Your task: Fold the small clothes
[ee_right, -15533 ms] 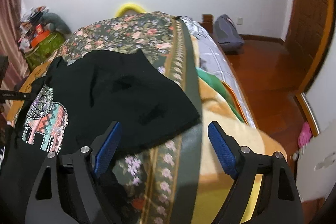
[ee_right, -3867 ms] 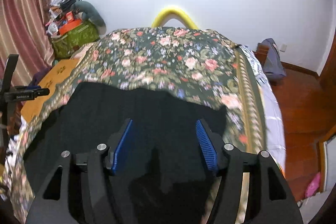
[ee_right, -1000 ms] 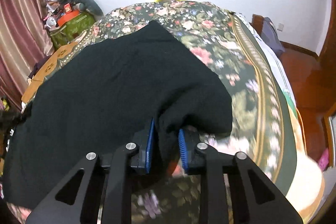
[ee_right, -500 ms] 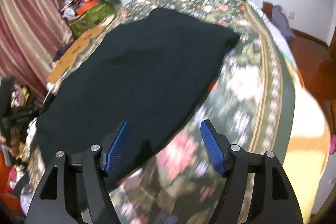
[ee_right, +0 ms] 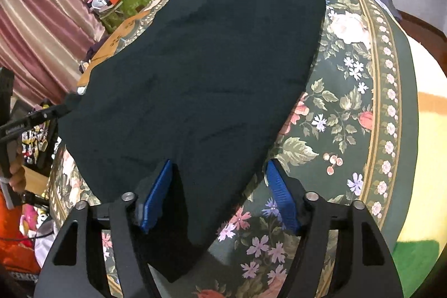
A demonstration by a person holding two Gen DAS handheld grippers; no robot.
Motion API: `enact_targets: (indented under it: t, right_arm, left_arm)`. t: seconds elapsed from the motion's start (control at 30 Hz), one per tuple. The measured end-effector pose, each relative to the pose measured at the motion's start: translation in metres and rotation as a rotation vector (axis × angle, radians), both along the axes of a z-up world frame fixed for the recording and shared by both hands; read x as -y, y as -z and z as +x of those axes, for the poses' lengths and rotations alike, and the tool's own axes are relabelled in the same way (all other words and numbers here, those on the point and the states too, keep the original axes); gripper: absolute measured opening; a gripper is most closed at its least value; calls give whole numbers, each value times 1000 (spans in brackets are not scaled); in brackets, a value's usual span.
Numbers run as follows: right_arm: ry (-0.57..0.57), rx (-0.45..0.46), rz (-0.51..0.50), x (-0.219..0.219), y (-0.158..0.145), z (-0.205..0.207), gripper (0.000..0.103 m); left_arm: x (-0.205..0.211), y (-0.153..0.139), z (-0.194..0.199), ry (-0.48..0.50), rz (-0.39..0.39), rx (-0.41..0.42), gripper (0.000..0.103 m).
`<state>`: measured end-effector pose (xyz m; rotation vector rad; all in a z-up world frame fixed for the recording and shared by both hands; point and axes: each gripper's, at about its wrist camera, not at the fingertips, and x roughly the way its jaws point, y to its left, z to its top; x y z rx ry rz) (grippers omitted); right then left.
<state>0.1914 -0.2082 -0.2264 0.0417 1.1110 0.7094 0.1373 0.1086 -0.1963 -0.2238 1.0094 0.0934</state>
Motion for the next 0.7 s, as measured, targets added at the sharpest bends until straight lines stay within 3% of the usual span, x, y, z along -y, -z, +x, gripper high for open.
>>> enact_targets:
  t: [0.03,0.1,0.17,0.33,0.53,0.7]
  right_arm:
    - [-2,7,8,-1,-1,-1,44]
    - [-5,15,26,-3,-1,0,18]
    - [-13,35,24,-6,-1,-1,8]
    - [-33,64,-3,-2,0,-2,5]
    - [31,79,-97,23,5,10,5]
    - [70,122,-167,39,-12,12,6]
  left_arm:
    - [-7,-1,0,-22,-5,-2,45]
    - [-21,-1,4,-59,-25,-7,45]
    - [-28,-1,8,-77,-36,-12,45]
    - [-20,-3,23,-40,-31,-14,51]
    - [11,-6,44,58,-38,-8,55]
    - [46,-10,63,158,-25,-6,58]
